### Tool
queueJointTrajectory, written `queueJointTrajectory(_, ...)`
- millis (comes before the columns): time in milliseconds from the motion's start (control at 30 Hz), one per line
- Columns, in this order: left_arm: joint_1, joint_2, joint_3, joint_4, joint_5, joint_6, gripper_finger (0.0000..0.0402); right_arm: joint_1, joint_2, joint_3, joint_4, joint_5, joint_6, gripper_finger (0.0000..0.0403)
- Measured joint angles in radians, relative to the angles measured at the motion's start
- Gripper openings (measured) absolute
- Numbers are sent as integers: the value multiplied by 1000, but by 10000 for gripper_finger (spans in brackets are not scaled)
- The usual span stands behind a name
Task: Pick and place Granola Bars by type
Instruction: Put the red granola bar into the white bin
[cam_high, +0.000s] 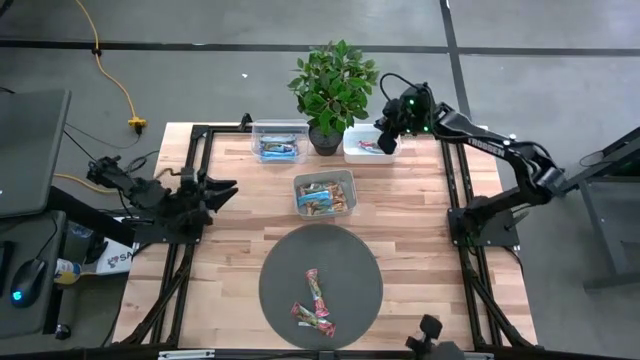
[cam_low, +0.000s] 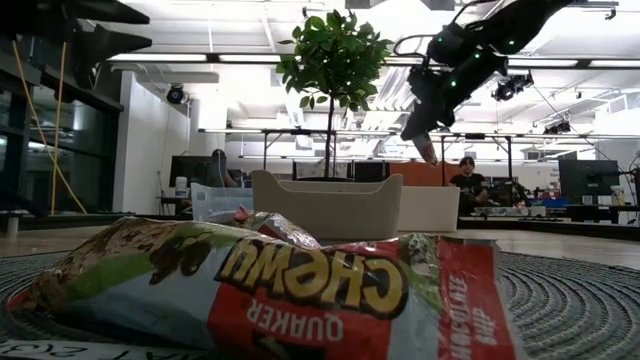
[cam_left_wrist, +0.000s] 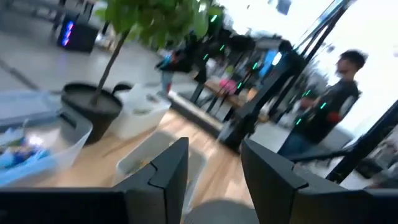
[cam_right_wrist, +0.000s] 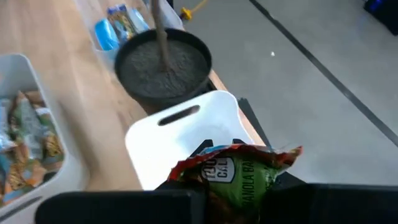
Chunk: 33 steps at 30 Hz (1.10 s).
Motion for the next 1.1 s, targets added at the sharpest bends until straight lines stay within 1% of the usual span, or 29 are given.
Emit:
queueJointTrajectory(133,0,-118,-94,137,23,124,144,-17,76,101,-79,2,-28,41)
queueJointTrajectory(200,1,-111,-124,217,21,173,144,-18,120,171,-141,2,-47,45)
queueJointTrajectory(300,2,-109,-168,320,74,224,144,-17,196,293,-268,0,-97,47)
queueJointTrajectory(400,2,-112,-227,441,91,261,144,-10,281,420,-425,6,-154,44)
queueJointTrajectory(433,3,-110,-246,492,110,285,144,-9,310,460,-478,8,-174,43)
queueJointTrajectory(500,2,-111,-280,593,139,327,144,-8,354,519,-572,17,-208,40)
queueJointTrajectory(567,2,-111,-301,647,133,346,144,-8,387,554,-633,22,-241,39)
queueJointTrajectory(600,2,-112,-298,626,122,348,144,-8,400,560,-650,25,-249,38)
queueJointTrajectory(767,2,-111,-300,628,116,366,144,-8,434,556,-700,72,-288,39)
queueJointTrajectory(967,2,-111,-301,604,105,375,144,-8,460,556,-702,83,-291,41)
queueJointTrajectory(1100,2,-111,-302,591,79,374,144,-8,460,556,-699,95,-291,44)
